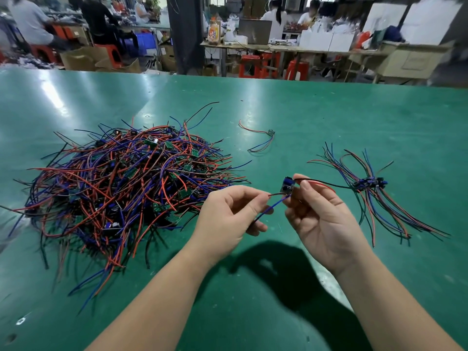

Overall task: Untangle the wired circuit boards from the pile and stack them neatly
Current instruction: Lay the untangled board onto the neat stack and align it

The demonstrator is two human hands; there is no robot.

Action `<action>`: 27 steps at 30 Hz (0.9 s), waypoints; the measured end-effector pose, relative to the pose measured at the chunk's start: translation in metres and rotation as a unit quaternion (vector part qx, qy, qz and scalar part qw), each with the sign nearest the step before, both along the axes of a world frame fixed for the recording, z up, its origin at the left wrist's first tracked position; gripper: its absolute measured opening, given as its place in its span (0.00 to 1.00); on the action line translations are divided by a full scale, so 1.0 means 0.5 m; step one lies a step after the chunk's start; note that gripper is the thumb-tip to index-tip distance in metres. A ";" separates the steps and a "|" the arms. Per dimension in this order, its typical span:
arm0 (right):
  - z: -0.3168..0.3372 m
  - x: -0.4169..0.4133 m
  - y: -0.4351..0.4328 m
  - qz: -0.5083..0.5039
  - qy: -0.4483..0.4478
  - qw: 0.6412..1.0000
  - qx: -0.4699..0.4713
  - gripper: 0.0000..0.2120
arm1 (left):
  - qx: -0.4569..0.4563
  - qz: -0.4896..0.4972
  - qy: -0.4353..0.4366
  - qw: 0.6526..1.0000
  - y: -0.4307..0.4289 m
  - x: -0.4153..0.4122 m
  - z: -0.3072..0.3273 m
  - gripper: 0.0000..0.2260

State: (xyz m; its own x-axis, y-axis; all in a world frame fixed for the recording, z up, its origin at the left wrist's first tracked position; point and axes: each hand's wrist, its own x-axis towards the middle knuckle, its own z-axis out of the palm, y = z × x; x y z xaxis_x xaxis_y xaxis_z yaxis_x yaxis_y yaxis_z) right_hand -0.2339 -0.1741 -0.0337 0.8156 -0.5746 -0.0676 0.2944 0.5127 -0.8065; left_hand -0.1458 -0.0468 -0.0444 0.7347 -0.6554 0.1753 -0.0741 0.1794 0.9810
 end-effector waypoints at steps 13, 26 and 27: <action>0.002 -0.007 0.000 -0.038 0.046 0.988 -0.139 0.06 | 0.041 -0.012 -0.001 0.999 -0.002 -0.015 0.004 0.02; -0.003 -0.007 -0.013 -0.008 0.054 0.993 -0.105 0.04 | 0.032 -0.021 0.065 0.997 -0.005 -0.023 0.014 0.04; -0.002 -0.008 -0.016 -0.005 0.055 0.994 -0.100 0.05 | 0.036 -0.023 0.062 0.997 -0.005 -0.024 0.014 0.04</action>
